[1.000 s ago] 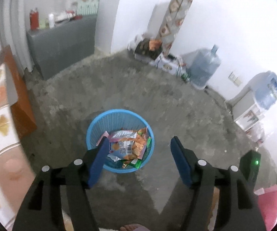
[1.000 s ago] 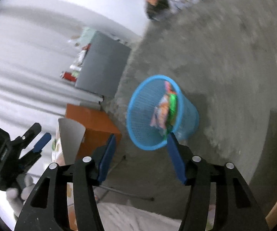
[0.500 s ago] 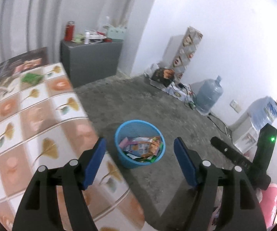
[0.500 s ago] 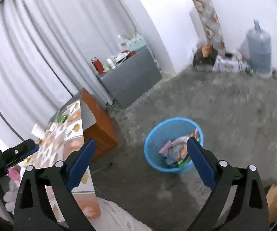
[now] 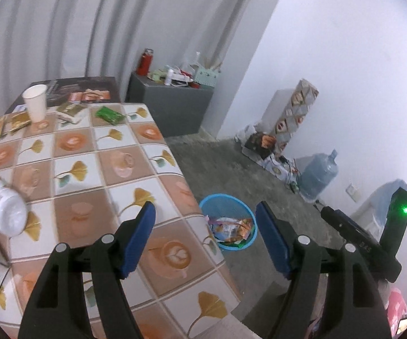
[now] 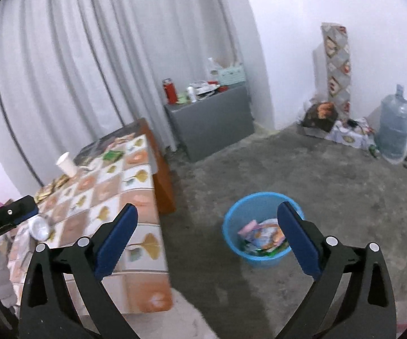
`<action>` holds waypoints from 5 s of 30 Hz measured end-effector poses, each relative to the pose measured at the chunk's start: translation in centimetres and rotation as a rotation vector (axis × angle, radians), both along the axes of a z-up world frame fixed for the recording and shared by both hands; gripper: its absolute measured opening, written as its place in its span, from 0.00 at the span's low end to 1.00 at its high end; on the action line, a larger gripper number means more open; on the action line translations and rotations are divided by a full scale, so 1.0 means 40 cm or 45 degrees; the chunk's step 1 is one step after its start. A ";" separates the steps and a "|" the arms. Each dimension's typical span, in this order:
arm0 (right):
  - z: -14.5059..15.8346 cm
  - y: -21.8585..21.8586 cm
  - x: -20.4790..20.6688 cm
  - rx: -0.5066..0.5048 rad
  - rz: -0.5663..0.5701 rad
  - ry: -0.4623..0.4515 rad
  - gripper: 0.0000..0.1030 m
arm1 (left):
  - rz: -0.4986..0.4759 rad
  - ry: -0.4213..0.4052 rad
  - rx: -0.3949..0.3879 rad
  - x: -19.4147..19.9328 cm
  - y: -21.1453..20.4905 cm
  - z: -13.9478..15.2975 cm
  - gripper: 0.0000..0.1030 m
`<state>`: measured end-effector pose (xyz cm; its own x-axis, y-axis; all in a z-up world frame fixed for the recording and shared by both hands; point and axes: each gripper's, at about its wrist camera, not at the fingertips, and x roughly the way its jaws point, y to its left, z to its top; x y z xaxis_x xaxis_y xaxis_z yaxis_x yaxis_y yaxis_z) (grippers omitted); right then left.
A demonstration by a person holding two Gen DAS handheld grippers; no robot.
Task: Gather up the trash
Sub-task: 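Move both tools back toward the table, then grasp the white CABLE box with the left tool while the right tool grasps the white drink bottle, then lift the box and bottle and carry both tools to the blue wastebasket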
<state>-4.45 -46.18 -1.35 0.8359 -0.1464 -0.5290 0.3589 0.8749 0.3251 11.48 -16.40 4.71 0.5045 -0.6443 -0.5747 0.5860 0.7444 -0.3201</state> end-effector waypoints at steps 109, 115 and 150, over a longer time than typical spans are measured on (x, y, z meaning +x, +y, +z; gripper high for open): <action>-0.102 0.949 0.831 0.149 1.541 0.694 0.61 | 0.973 0.324 0.202 0.240 0.646 -0.264 0.88; -0.109 0.857 0.807 0.200 1.417 0.668 0.61 | 0.924 0.245 0.256 0.234 0.633 -0.258 0.86; -0.102 0.557 0.461 0.047 0.957 0.539 0.80 | 0.528 0.347 0.356 0.186 0.446 -0.266 0.92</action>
<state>14.01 -23.91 -5.45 0.4354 0.3898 -0.8115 -0.2138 0.9204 0.3274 18.93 1.42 -5.92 0.4923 -0.2284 -0.8399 0.1505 0.9728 -0.1762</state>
